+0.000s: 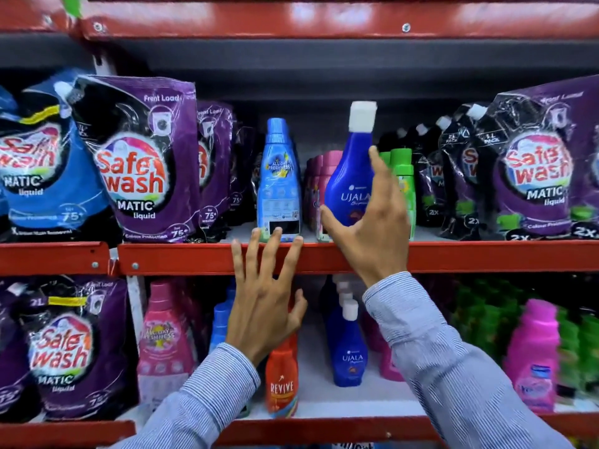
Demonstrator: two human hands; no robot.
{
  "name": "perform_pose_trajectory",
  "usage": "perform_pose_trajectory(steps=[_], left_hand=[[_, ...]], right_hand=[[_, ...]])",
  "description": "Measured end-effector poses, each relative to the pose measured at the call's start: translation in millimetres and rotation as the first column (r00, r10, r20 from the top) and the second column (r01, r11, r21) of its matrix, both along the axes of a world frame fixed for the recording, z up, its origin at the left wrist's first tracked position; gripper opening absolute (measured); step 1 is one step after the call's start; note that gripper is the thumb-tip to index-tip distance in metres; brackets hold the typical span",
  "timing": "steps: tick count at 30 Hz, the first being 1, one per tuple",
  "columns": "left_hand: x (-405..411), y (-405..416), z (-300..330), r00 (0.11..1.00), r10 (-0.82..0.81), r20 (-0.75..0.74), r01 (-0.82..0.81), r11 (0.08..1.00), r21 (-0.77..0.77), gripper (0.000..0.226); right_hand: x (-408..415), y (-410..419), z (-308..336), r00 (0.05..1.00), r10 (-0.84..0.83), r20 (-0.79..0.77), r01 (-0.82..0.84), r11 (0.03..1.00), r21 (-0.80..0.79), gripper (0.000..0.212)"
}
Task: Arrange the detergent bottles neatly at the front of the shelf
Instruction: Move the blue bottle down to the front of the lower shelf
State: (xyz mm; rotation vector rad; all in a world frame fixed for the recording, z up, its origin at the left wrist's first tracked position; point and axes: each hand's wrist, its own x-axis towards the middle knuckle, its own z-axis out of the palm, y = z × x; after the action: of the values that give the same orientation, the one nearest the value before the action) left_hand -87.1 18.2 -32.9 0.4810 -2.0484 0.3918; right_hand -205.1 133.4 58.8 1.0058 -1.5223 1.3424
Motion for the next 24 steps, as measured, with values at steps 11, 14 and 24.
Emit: perform_pose_trajectory(steps=[11,14,24], left_hand=[[-3,4,-1,0.998,0.040,-0.044,-0.040,0.999,0.000,0.085],[-5,7,0,0.996,0.073,-0.048,-0.072,0.997,0.011,0.081],[-8,9,1,0.994,0.099,-0.055,-0.099,0.995,0.004,0.076]], right_hand=[[23,68,-86,0.996,0.084,-0.017,-0.084,0.996,-0.016,0.090],[15,70,-131,0.992,0.071,0.101,-0.078,0.995,0.067,0.093],[-17,28,-247,0.921,-0.018,0.390,-0.116,0.941,0.318,0.098]])
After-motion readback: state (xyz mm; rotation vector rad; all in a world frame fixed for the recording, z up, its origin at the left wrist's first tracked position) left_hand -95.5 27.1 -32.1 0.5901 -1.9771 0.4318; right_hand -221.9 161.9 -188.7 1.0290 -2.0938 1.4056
